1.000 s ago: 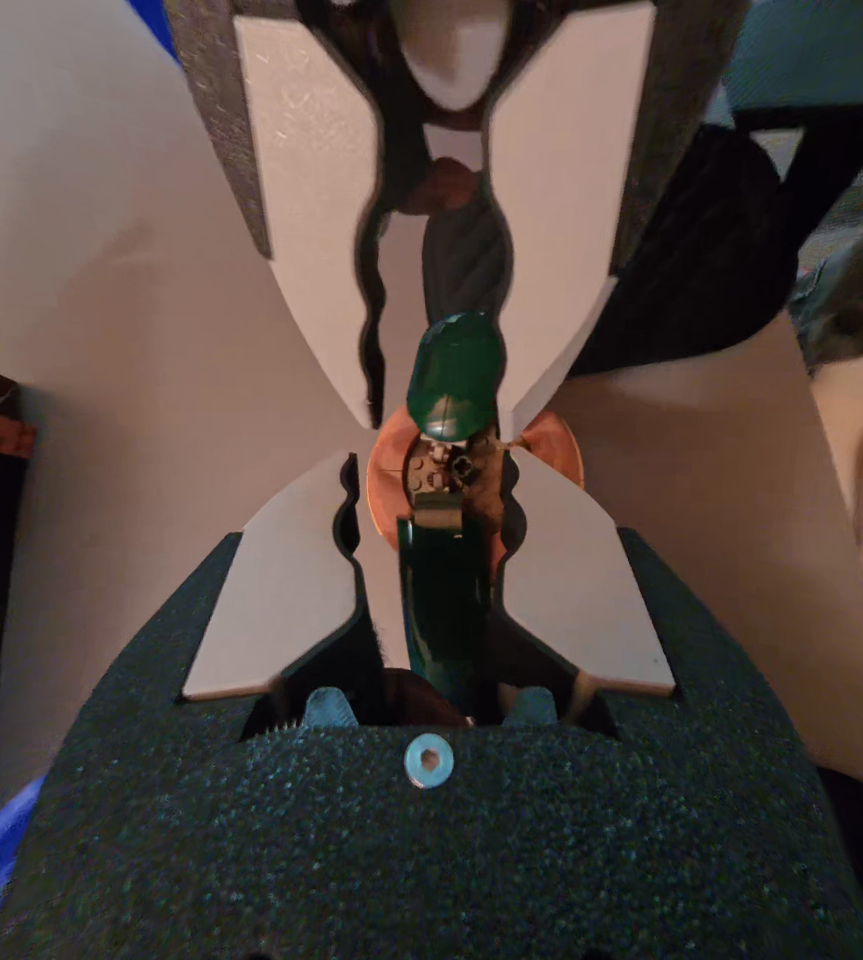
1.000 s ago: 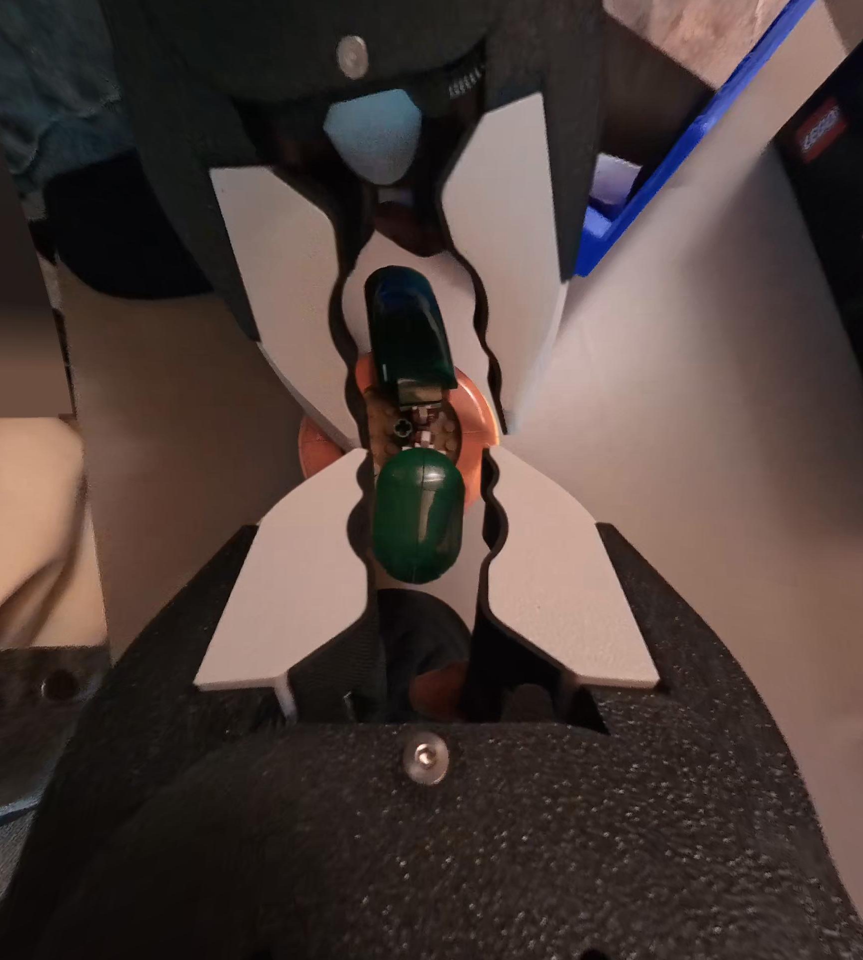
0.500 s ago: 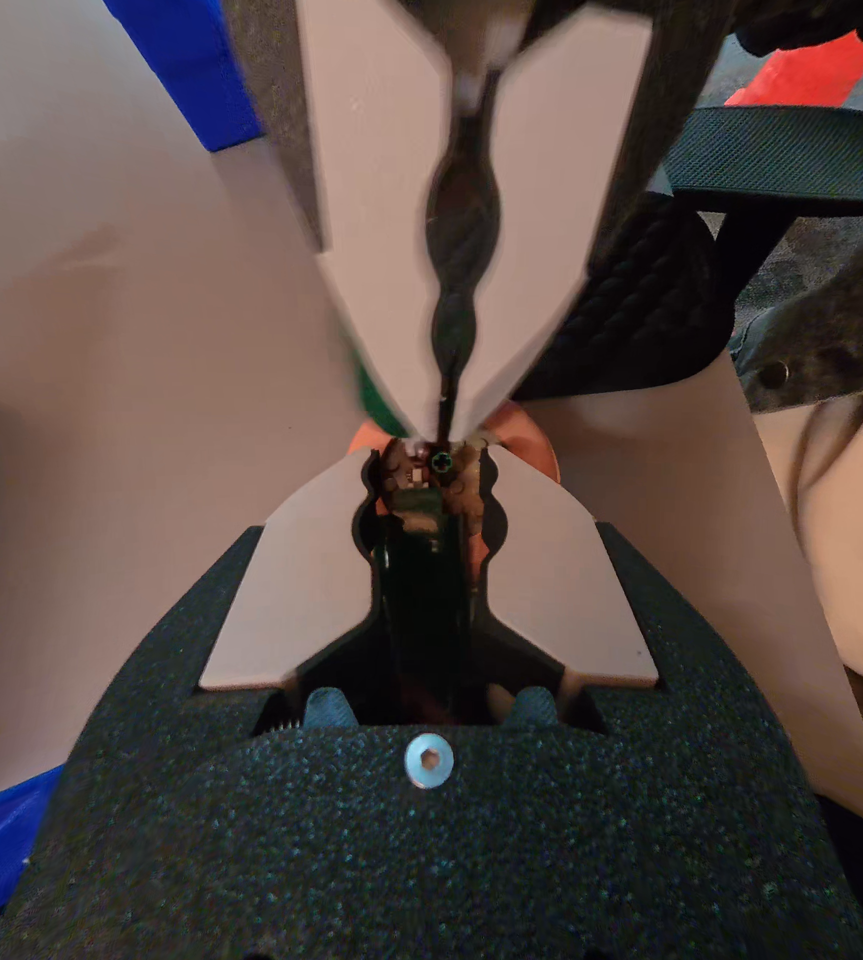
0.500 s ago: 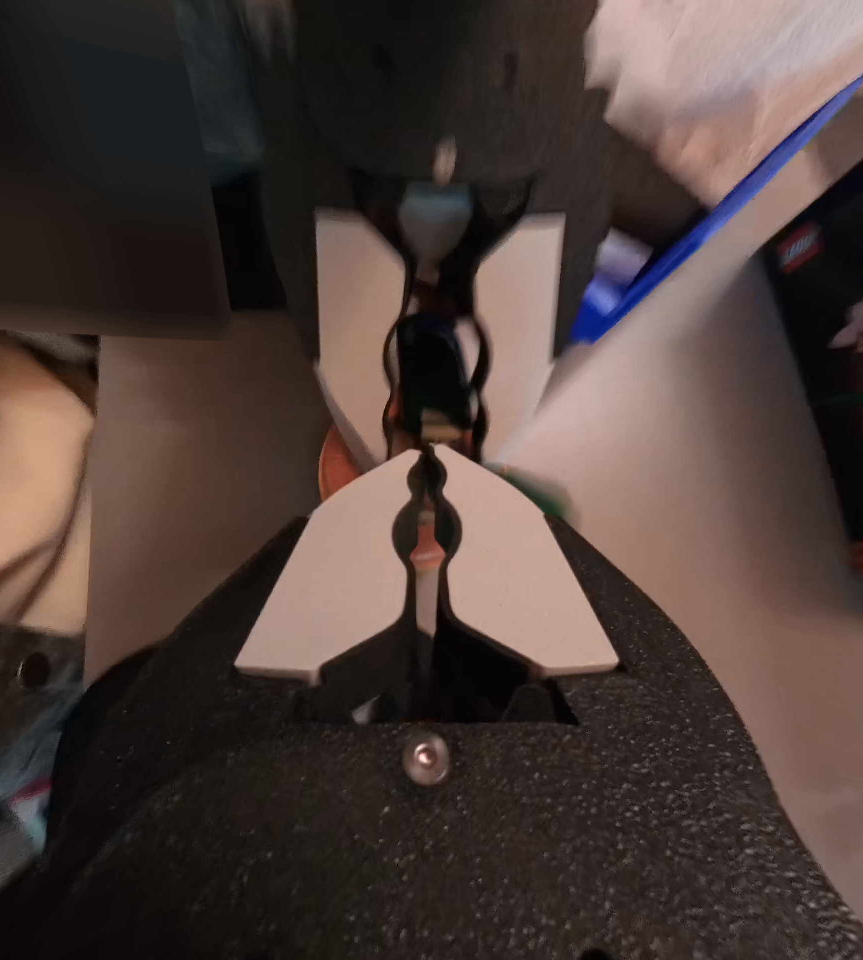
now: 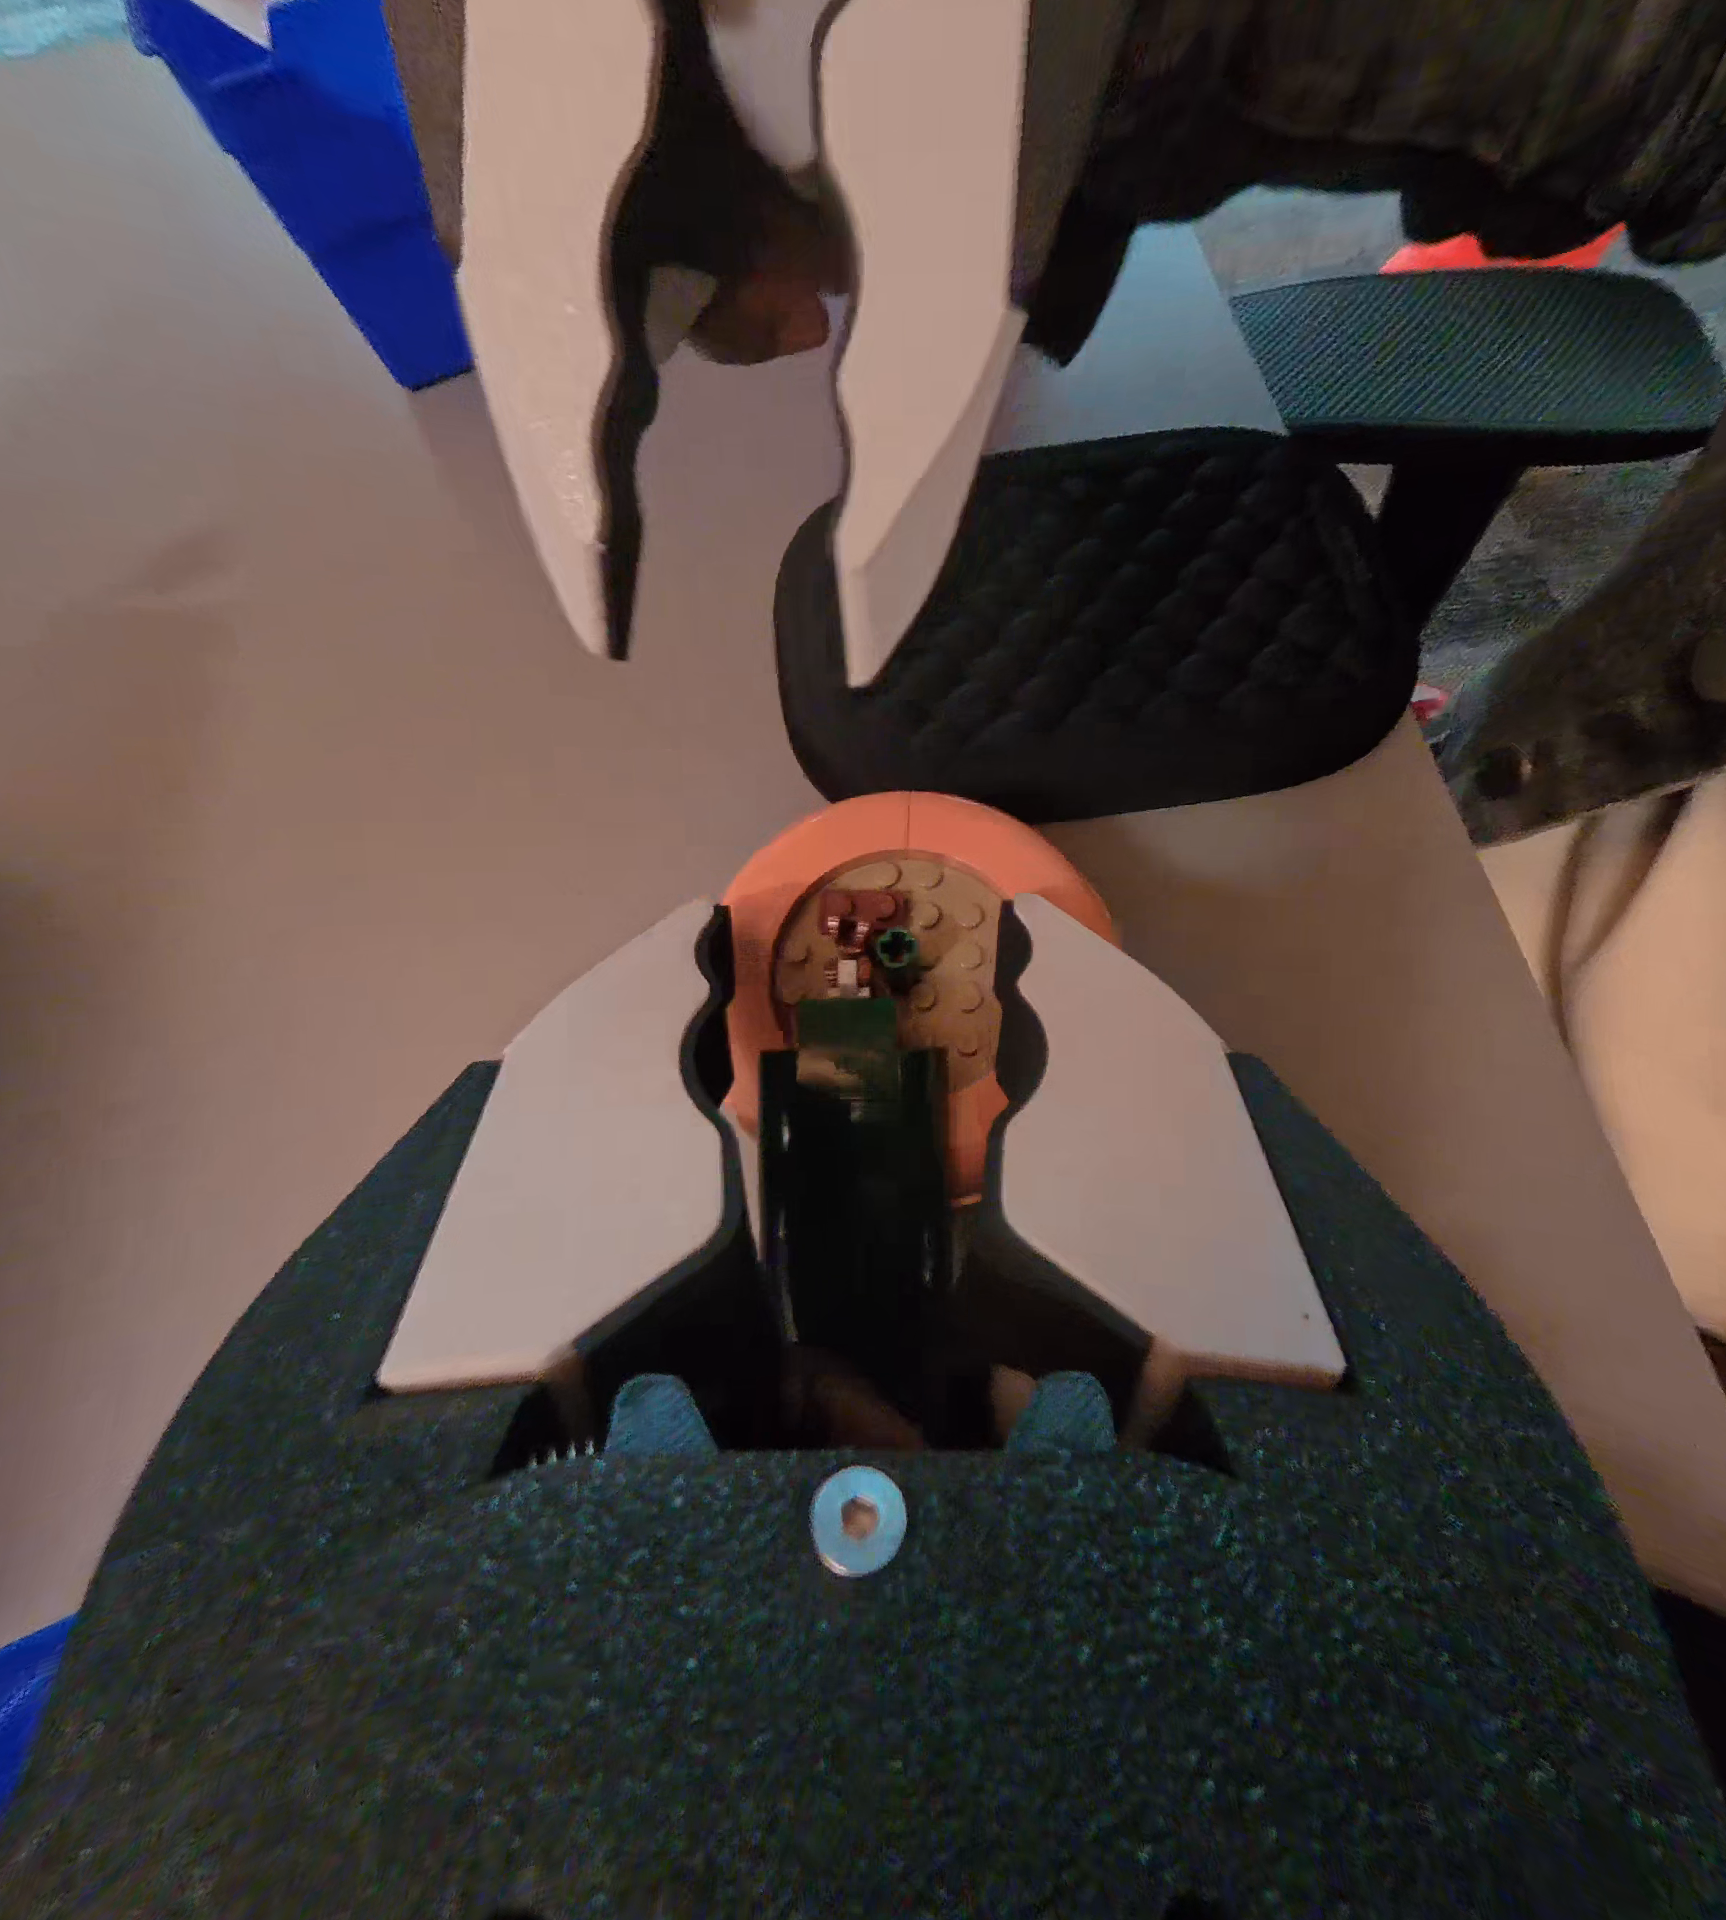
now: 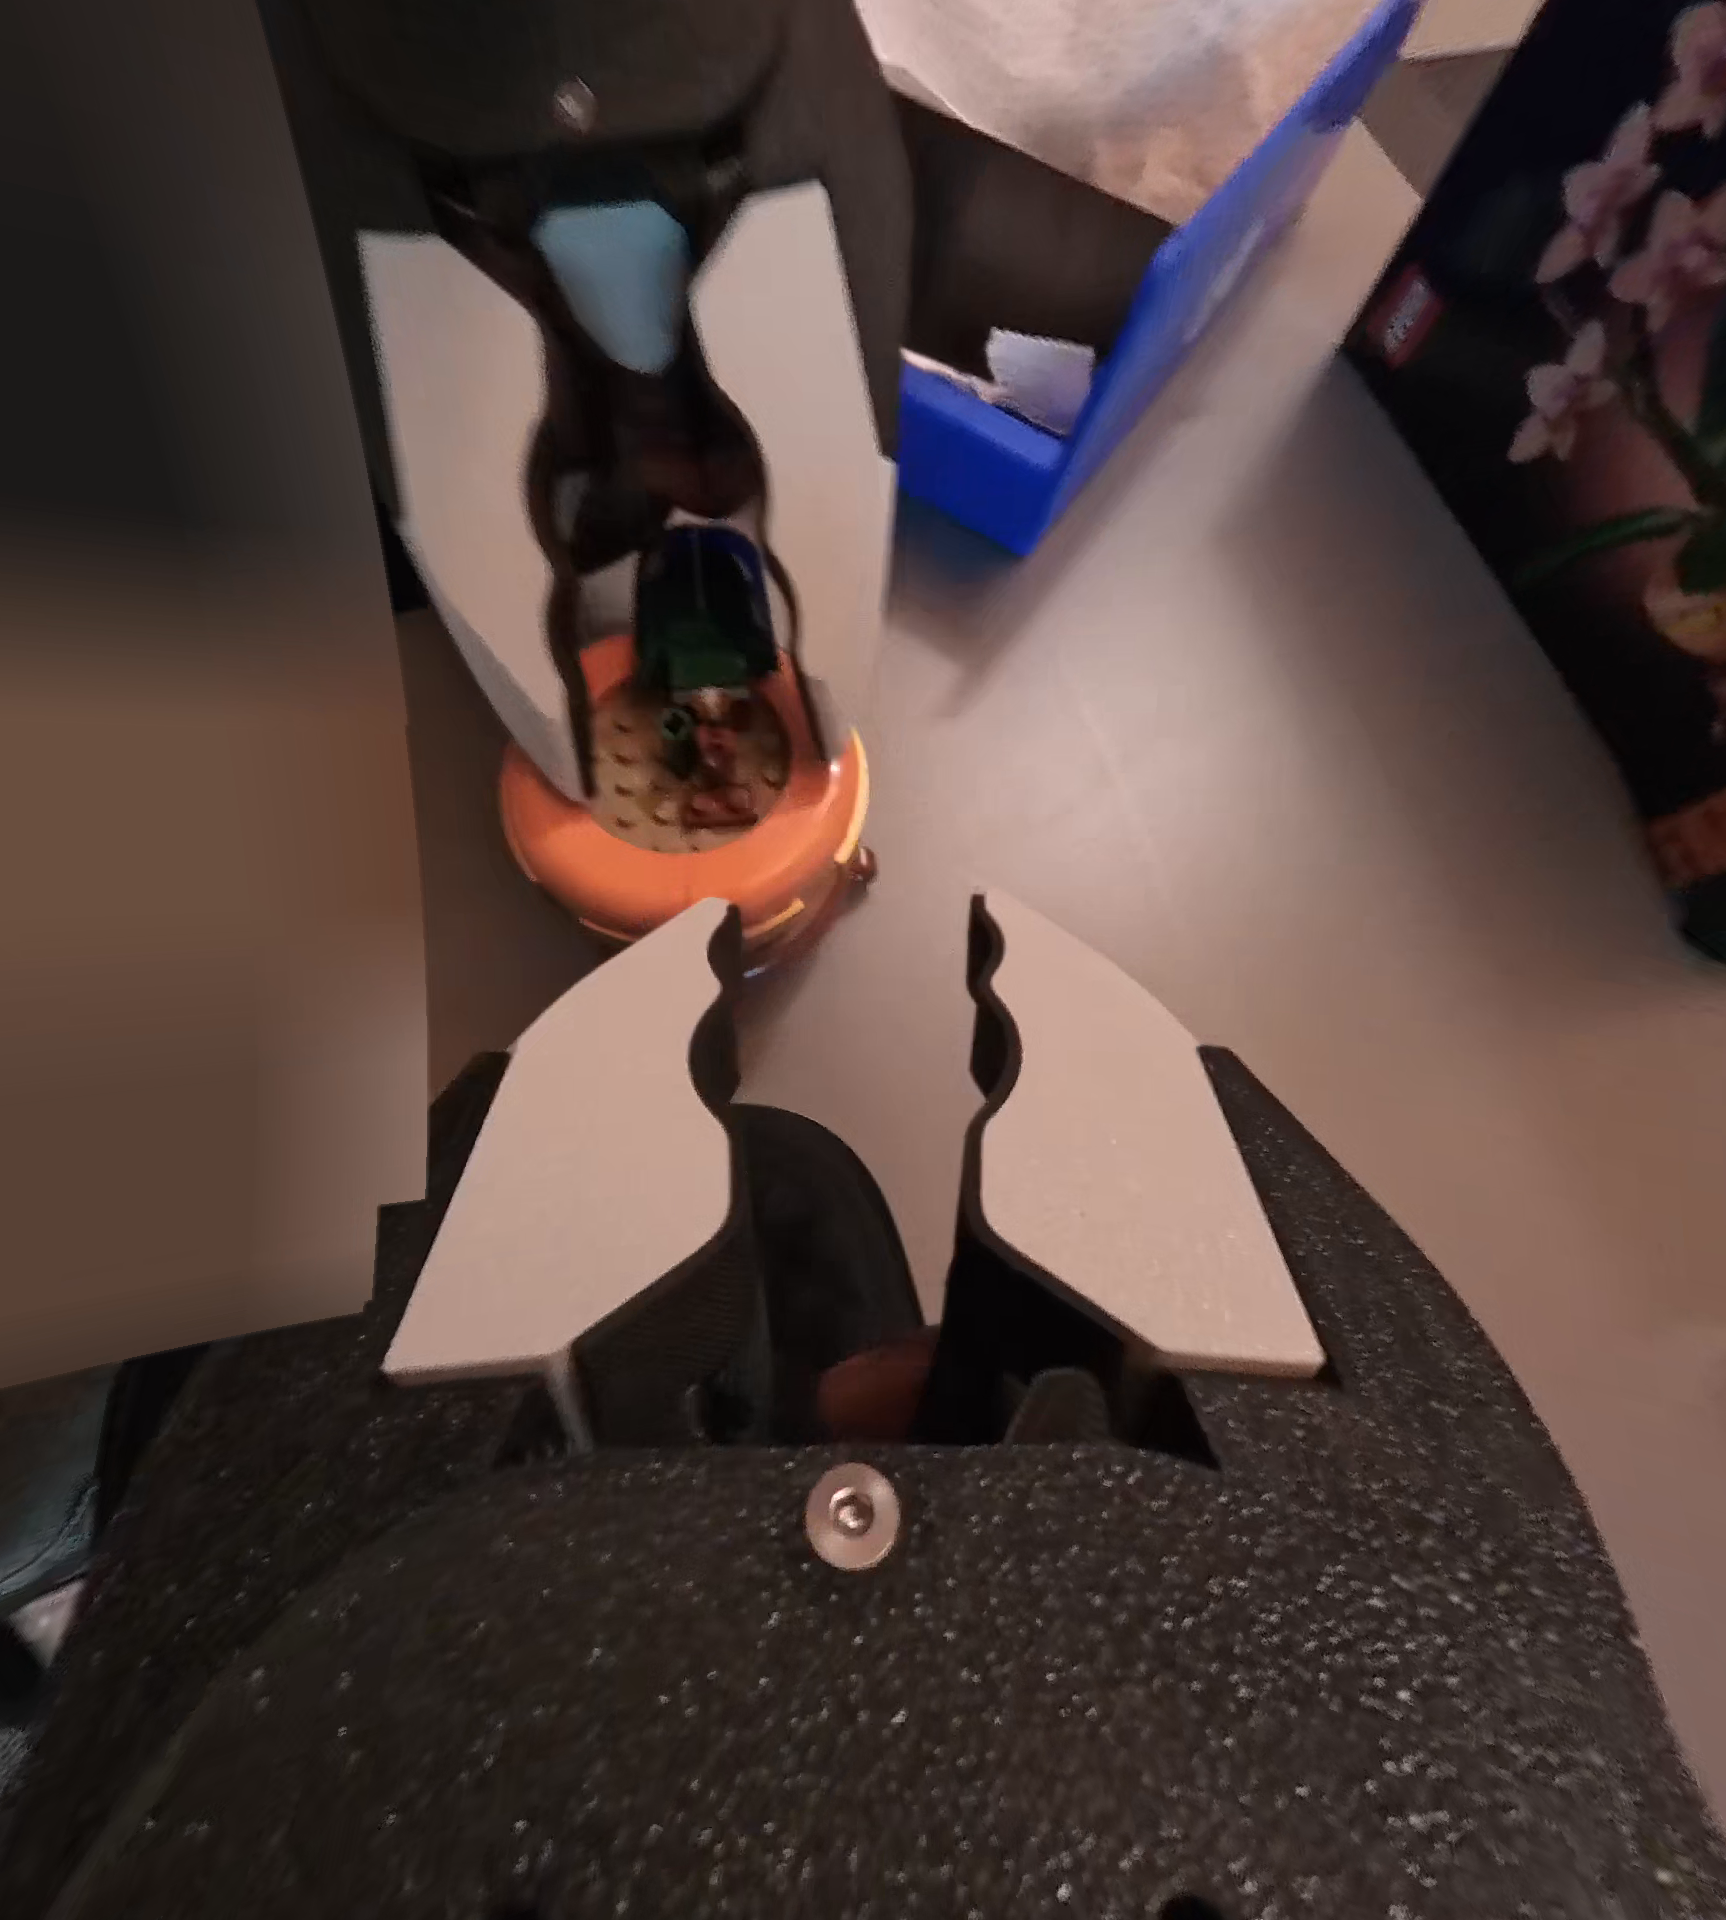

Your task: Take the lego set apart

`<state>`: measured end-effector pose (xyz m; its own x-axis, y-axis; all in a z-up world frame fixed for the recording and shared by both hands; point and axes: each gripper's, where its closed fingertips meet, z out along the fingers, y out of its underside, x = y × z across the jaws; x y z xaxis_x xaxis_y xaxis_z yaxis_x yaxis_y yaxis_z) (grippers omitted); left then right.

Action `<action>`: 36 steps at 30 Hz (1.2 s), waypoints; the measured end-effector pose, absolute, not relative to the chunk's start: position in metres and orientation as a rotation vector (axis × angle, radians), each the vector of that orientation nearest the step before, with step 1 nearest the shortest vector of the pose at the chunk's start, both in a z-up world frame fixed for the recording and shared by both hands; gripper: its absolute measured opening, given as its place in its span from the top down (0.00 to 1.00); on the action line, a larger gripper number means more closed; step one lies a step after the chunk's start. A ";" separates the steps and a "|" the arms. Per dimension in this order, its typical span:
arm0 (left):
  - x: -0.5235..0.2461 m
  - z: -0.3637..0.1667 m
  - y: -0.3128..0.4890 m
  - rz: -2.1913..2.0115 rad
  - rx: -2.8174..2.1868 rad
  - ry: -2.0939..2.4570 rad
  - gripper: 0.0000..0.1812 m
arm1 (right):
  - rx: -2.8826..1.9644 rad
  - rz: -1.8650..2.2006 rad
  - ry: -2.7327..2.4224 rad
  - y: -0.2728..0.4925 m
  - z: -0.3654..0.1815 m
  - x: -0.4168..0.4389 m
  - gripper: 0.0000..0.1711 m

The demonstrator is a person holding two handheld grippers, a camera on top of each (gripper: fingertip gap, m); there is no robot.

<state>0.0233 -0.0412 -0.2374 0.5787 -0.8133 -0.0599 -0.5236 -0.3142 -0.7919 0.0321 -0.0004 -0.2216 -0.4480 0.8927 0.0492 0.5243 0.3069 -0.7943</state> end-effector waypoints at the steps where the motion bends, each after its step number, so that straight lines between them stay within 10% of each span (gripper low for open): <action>1: 0.025 -0.236 -0.044 -0.467 -1.987 1.078 0.73 | -1.269 0.977 -2.076 0.005 -0.226 0.032 0.74; 26: -0.027 -0.194 -0.003 -0.229 -1.799 0.678 0.72 | -1.801 0.810 -1.420 0.222 -0.288 -0.101 0.72; 36: -0.037 -0.192 0.000 -0.189 -1.772 0.643 0.73 | -1.871 0.987 -1.489 0.225 -0.301 -0.121 0.93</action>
